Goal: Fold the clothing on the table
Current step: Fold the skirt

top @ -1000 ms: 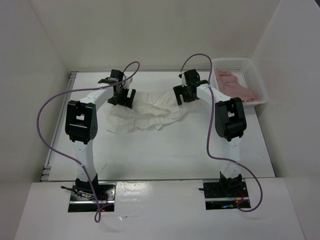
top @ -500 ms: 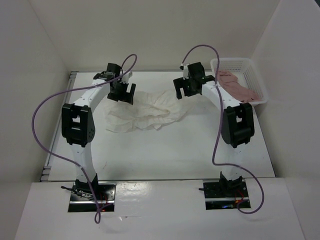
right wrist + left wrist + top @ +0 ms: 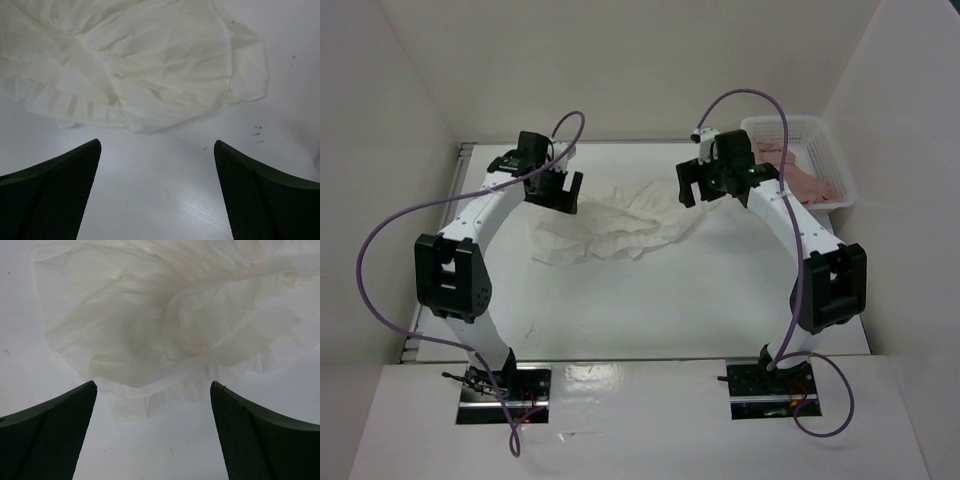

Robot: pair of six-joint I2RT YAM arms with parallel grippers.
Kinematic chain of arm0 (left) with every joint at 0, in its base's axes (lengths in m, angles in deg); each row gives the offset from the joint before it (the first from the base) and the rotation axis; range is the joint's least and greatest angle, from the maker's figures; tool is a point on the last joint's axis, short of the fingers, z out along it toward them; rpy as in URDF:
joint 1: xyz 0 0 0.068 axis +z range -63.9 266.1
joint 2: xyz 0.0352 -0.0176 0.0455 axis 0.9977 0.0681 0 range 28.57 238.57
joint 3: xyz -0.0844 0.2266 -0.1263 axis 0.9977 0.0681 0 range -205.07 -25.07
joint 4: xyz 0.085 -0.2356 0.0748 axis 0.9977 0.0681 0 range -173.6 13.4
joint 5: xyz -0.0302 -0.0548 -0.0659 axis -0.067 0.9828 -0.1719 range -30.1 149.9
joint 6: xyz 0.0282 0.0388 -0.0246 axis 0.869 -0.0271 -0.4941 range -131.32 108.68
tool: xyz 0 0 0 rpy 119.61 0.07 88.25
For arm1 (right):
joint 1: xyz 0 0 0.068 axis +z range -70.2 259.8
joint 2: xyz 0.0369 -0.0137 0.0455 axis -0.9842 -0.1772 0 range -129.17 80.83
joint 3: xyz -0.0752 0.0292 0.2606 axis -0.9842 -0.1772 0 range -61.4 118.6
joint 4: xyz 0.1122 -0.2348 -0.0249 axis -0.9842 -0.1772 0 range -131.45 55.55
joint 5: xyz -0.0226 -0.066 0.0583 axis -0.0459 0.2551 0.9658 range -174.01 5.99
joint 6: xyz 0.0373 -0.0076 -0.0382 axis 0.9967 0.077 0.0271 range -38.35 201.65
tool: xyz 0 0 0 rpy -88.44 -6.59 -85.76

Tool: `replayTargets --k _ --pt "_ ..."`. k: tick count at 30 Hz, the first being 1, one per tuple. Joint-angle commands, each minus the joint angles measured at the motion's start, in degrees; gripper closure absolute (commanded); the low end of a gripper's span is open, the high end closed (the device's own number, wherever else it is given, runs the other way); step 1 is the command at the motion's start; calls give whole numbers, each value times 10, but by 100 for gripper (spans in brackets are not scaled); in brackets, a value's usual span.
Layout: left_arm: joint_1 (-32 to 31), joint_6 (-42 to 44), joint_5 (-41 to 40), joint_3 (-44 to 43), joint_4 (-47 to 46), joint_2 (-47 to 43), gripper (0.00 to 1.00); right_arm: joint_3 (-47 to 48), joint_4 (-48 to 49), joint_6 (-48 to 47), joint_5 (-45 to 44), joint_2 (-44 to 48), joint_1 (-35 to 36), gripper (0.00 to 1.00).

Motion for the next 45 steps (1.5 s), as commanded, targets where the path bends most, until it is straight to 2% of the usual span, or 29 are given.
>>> replayTargets --k 1,7,11,15,19,22,29,32,39,45 --pt "0 -16 -21 -8 -30 46 0 -23 -17 -7 25 25 -12 2" --pt "0 -30 -47 -57 -65 127 0 -51 -17 -25 55 31 -12 2" --pt "0 -62 -66 -101 -77 143 0 -56 -11 -30 55 31 -12 2" --pt "0 -75 -26 -134 -82 133 0 -61 -11 -30 62 20 -12 2" --pt "0 -88 3 -185 -43 133 0 -61 -6 -36 62 14 -12 2" --pt "0 -93 11 -180 -56 125 0 -66 -6 -36 67 14 -12 2" --pt "-18 -82 -51 -169 -43 191 0 -72 -6 -41 73 24 -12 2" --pt "-24 -76 -80 -139 -58 191 0 -77 -6 -41 78 30 -12 2" --pt "-46 -71 -147 -127 -58 210 0 -83 -1 -46 89 40 -12 2" --pt "-57 -71 -137 -101 -52 190 0 -89 -1 -46 95 59 -18 2"
